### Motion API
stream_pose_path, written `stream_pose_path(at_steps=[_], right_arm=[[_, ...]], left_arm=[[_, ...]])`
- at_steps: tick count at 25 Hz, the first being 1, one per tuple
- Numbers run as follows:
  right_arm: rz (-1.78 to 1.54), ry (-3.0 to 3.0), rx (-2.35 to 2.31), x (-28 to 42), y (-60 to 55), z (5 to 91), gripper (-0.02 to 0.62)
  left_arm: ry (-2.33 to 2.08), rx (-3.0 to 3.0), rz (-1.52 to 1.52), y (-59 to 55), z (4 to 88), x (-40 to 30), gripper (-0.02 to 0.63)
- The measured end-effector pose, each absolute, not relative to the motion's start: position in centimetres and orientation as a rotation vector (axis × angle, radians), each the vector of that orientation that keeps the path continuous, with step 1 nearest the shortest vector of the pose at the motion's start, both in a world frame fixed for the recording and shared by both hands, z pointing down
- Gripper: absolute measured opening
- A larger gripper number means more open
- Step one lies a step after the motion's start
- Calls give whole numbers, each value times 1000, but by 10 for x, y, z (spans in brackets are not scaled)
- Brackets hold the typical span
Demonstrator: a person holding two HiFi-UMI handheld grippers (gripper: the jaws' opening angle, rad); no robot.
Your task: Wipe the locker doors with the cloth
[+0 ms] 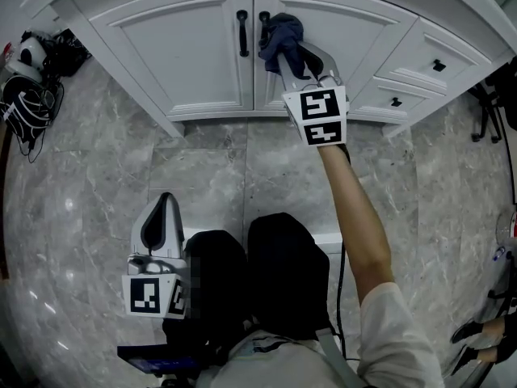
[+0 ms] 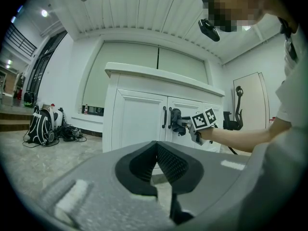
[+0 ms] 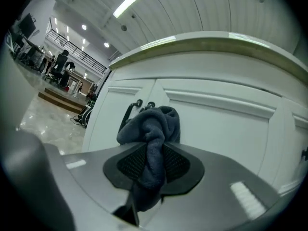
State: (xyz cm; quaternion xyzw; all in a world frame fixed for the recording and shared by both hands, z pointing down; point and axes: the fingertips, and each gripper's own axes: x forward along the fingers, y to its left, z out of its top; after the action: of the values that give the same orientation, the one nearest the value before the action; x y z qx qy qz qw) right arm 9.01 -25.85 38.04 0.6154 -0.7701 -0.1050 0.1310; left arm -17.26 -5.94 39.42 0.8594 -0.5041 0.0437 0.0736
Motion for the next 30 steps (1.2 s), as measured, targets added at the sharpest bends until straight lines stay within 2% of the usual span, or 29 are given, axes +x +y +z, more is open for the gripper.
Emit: stream_pose_path(at_steps=[7,24,30], right_arm=[[-325,-2161,1801,111,-261,383,92],[-262,-1873,2057,258,-224,392,94],[-216,-1852,2157,269,-202,388,89]], left_arm=[[-1523,2574,126,-63,395,-175,2],[-1504,2587,130,-57,395,-166,2],[-1491,2592,134,-56,395,-162,2]])
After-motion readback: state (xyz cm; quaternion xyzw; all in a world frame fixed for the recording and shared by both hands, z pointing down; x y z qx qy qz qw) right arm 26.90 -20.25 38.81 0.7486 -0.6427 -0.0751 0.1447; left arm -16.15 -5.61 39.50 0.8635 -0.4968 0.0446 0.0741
